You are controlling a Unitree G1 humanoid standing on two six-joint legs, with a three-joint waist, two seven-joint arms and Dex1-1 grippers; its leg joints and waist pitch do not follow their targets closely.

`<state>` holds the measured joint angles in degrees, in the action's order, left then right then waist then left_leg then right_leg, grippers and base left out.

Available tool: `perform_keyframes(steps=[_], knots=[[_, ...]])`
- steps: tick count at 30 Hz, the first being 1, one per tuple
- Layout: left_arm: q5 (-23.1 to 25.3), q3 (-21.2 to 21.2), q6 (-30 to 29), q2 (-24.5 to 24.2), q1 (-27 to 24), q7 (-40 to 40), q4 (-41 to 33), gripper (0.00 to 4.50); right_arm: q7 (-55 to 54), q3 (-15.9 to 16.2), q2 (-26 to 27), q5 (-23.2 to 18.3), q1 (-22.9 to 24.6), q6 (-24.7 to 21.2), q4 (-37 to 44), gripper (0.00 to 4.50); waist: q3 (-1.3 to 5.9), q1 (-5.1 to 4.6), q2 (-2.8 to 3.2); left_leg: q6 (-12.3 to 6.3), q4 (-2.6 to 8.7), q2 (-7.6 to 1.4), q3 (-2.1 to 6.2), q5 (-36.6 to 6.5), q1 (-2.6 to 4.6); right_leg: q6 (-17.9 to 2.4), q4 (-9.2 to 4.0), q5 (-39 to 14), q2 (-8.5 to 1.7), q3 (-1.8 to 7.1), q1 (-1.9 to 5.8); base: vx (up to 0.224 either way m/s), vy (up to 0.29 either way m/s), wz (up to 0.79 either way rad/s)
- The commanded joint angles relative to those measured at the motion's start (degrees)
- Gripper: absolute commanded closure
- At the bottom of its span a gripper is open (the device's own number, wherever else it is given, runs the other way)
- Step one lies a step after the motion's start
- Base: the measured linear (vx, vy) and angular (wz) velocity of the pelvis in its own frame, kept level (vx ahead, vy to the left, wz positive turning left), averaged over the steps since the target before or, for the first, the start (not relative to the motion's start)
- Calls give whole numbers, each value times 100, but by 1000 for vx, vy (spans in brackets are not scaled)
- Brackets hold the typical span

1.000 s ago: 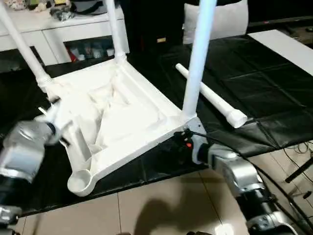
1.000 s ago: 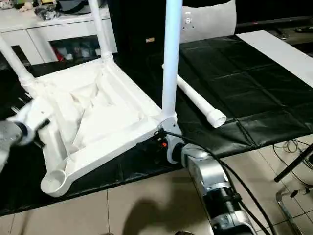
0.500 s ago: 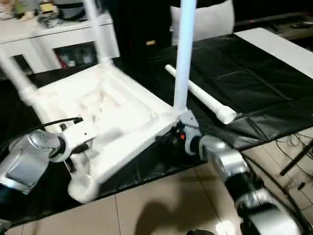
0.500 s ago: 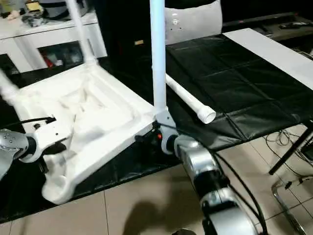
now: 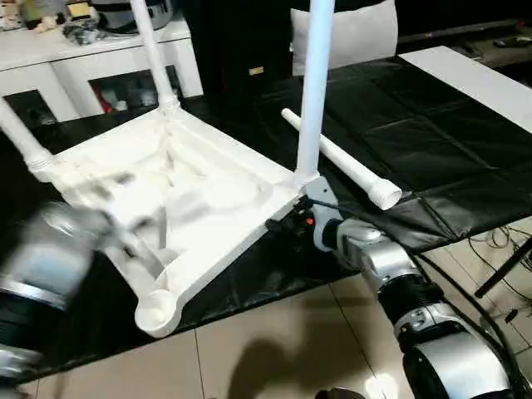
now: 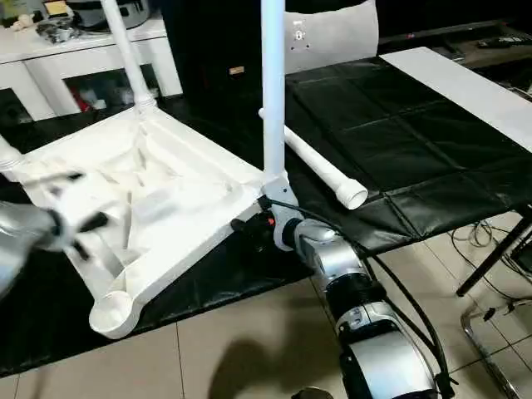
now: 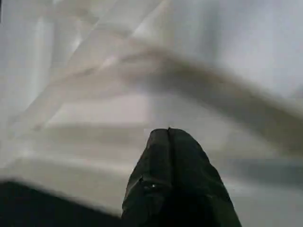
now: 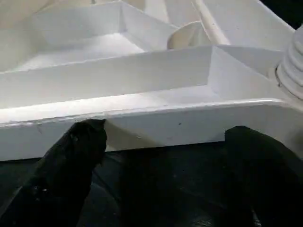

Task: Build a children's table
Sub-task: Rotate table base

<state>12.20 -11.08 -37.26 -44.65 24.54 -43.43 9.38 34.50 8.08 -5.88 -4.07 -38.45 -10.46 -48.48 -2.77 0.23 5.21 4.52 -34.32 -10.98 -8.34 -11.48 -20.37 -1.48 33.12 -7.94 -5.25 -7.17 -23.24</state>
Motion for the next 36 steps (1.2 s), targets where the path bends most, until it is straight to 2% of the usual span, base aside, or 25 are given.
perform_keyframes(steps=[1,2,4,5,7,12,13,14,16,18,21,23,24,27,29,30,32,33,34,35,36], knots=[[103,-83,-19,-112,-94,-110,59,443,21,-37,34,25,-97,122,-115,0,369,32,68,-275,413,-116,31,-1539,-24,-1081,-348,-2041,-310,268,323,0,0,0],[91,-120,-12,-147,-124,-183,44,443,19,-40,34,24,-101,131,-130,0,379,36,49,-271,416,-123,29,-1521,-30,-1111,-347,-1963,-319,271,330,0,0,0],[-104,-220,-61,-136,-234,-490,-102,443,13,-41,42,25,-116,156,-165,0,375,47,48,-260,423,-127,31,-1562,-31,-1139,-342,-1965,-321,271,334,0,0,0],[-186,-284,-83,-132,-289,-640,-202,443,9,-41,48,24,-121,159,-174,0,368,48,71,-245,427,-134,32,-1603,-29,-1153,-343,-1967,-325,272,330,0,0,0],[-325,-410,3,-150,-385,-903,-359,443,3,-42,62,30,-134,179,-206,0,363,55,61,-219,435,-145,36,-1711,-27,-1179,-340,-2014,-338,281,333,0,0,0],[-658,-765,218,-229,-630,-1713,-710,443,60,-44,137,59,-209,237,-345,0,349,45,55,-193,448,-141,49,-1837,-39,-1122,-354,-2216,-348,281,341,0,0,0],[-756,-832,237,-259,-695,-1939,-802,443,69,-38,166,69,-240,264,-391,0,343,33,38,-200,450,-139,37,-1854,-37,-1112,-364,-2256,-337,281,332,0,0,0],[-816,-870,243,-276,-733,-2075,-857,443,74,-35,184,76,-260,281,-419,0,344,34,52,-192,442,-134,41,-1826,-28,-1113,-354,-2227,-333,283,329,0,0,0],[-995,-938,376,-271,-819,-2345,-1000,443,91,-19,236,85,-320,313,-465,0,349,22,43,-196,447,-136,40,-1800,-31,-1112,-348,-2209,-329,284,333,0,0,0],[-1246,-985,404,-167,-836,-2558,-1157,443,108,7,305,98,-394,342,-508,0,353,9,17,-194,448,-144,31,-1715,-37,-1175,-330,-2077,-328,294,338,0,0,0],[-1461,-986,320,-62,-825,-2707,-1291,443,119,27,352,118,-439,366,-550,0,354,1,28,-200,443,-137,24,-1665,-43,-1199,-316,-2037,-332,296,353,0,0,0],[-1582,-968,303,251,-719,-2650,-1334,443,108,50,429,156,-524,428,-655,0,356,-35,-7,-220,437,-136,10,-1577,-57,-1225,-320,-1985,-332,301,363,0,0,0],[-1582,-968,303,251,-719,-2650,-1334,443,108,50,429,156,-524,428,-655,0,363,-27,3,-220,428,-130,17,-1559,-52,-1222,-316,-2001,-339,295,366,0,0,0],[-1317,-939,695,793,-425,-2090,-737,443,63,56,463,209,-567,507,-721,0,351,-63,-9,-269,417,-114,6,-1584,-50,-1127,-358,-2225,-323,286,357,0,0,0],[-1232,-908,803,948,-331,-1875,-529,443,42,47,464,228,-570,526,-732,0,342,-71,-19,-266,409,-96,5,-1608,-60,-1010,-387,-2411,-314,268,361,0,0,0],[-1049,-807,1043,1258,-133,-1285,-112,443,-73,14,450,275,-583,578,-765,0,352,-68,-14,-253,408,-101,12,-1614,-58,-975,-386,-2443,-320,263,363,0,0,0],[-934,-738,1151,1416,-5,-903,138,443,-176,-13,427,292,-590,593,-775,0,359,-77,-27,-267,401,-93,11,-1570,-58,-896,-403,-2486,-307,258,358,0,0,0],[-719,-598,1376,1646,271,-145,661,443,-452,-157,347,261,-606,610,-781,0,353,-82,-37,-279,378,-64,-11,-1569,-39,-826,-440,-2534,-265,241,327,0,0,0],[-634,-543,1511,1716,380,161,875,443,-586,-243,296,231,-608,593,-769,0,385,-52,-32,-265,373,-74,-6,-1545,-2,-824,-435,-2524,-292,246,325,0,0,0],[-597,-482,1589,1769,457,361,1036,443,-667,-337,243,189,-609,609,-756,0,400,-36,-31,-278,371,-81,4,-1442,-25,-843,-412,-2401,-304,253,348,0,0,0],[-532,-438,1728,1815,538,557,1248,443,-706,-499,165,76,-591,640,-687,0,388,-26,49,-295,384,-95,18,-1456,-54,-826,-401,-2368,-299,237,354,0,0,0]])
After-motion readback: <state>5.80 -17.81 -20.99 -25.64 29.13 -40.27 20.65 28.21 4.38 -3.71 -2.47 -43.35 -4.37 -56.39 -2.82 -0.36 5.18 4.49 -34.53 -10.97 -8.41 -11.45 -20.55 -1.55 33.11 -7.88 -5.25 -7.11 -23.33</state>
